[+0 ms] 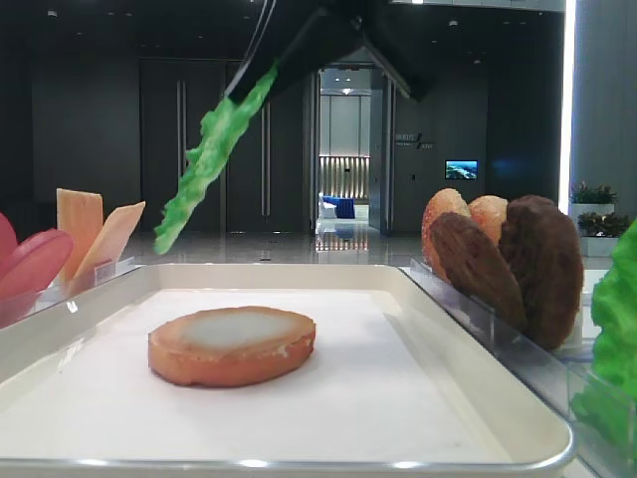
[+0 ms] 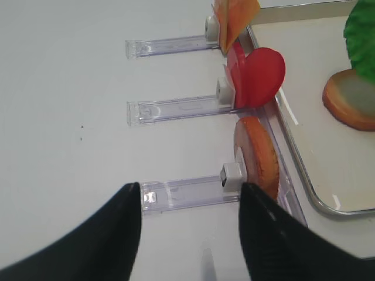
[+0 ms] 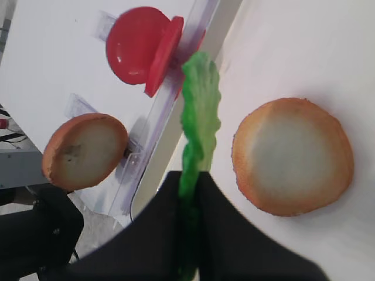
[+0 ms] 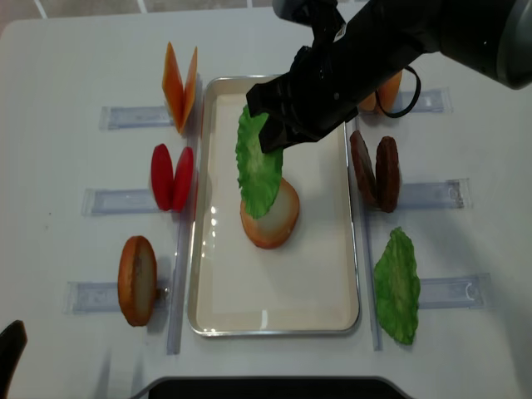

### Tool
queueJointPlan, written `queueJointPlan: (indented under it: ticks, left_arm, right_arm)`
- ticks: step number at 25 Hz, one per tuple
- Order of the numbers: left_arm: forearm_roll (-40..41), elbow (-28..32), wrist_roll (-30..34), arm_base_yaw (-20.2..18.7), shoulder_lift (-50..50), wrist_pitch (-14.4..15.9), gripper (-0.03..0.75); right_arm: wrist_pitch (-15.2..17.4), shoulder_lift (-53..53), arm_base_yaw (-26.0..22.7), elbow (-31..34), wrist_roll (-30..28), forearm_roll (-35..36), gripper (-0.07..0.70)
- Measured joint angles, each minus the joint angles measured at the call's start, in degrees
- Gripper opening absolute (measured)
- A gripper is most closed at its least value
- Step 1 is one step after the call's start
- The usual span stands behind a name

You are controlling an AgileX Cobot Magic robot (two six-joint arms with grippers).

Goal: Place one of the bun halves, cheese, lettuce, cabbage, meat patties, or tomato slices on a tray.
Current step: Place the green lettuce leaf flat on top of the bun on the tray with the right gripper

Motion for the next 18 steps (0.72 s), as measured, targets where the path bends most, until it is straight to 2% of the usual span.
queueJointPlan:
  ticks: [12,18]
  left_arm:
    - [0.00,0.00,0.00,0.00,0.00,0.00,0.408]
    - [0.00,0.00,0.00,0.00,0.00,0.00,0.408]
  right_arm:
    - [-2.84,6.58,2.05,0.00,-3.07,3.23,0.021]
    - [-2.98,7.22,2.16,0.00,-4.20,3.31,0.021]
